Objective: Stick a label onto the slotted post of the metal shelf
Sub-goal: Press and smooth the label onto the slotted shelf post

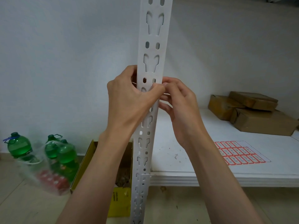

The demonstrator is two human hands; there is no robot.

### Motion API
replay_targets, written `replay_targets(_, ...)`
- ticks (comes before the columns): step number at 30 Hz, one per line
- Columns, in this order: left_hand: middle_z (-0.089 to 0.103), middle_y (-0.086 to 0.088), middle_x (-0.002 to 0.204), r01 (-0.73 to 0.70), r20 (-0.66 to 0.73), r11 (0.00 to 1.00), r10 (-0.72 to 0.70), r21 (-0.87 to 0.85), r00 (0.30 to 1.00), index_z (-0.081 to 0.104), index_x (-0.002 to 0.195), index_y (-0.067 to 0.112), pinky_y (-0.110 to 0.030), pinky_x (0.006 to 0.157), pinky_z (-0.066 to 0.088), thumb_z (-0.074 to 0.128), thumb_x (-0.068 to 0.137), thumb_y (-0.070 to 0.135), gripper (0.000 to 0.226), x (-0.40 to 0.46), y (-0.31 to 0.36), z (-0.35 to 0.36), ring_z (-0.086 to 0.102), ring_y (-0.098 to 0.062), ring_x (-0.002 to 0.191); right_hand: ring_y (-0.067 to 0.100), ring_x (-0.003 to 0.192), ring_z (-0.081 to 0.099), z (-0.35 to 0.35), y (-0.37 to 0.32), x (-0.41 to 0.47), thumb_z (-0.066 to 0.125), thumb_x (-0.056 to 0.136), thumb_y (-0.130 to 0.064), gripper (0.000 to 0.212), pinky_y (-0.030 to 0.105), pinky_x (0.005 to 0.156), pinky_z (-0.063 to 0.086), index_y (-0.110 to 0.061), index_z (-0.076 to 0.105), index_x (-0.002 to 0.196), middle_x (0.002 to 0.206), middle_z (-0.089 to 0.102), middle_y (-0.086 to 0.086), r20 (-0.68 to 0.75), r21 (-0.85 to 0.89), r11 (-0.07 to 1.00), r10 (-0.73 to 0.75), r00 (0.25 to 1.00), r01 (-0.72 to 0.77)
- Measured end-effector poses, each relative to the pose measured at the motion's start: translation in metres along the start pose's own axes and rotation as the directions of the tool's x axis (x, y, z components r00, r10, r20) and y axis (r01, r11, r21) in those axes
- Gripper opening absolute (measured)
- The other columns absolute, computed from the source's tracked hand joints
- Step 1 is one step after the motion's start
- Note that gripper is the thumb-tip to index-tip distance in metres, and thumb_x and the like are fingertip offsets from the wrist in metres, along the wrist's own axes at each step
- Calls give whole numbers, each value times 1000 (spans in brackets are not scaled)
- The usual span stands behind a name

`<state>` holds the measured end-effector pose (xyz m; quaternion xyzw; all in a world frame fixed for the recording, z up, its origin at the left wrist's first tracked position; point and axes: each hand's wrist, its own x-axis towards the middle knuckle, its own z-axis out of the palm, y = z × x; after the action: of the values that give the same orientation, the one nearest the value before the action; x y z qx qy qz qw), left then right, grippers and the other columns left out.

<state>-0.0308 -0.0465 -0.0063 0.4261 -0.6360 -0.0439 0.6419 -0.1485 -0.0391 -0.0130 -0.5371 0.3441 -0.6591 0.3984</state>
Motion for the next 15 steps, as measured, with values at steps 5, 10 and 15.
replay_targets(5,67,14,99,14,0,999,-14,-46,1000,64,108,22,-1,68,48,69,80,48,38,0,-2,2,64,3,78,20,96,73,0,-1,0,53,101,-15,19,24,79,59,-10,69,110,109,75,6,3,12,1000,3,1000,-3)
replay_targets(10,68,13,104,103,33,983,-99,-153,995,61,114,23,-10,68,53,69,86,38,33,-1,-2,4,67,-4,84,20,96,73,2,-1,-1,51,103,-15,20,24,78,59,-9,68,111,108,75,5,10,27,1000,-1,1000,0)
replay_targets(15,68,9,103,176,69,953,-163,-247,984,59,116,18,-16,67,54,66,88,29,31,-1,0,8,67,-9,87,19,96,74,2,-3,-2,50,103,-15,20,23,78,60,-11,68,110,108,75,6,10,22,1000,-4,1000,4)
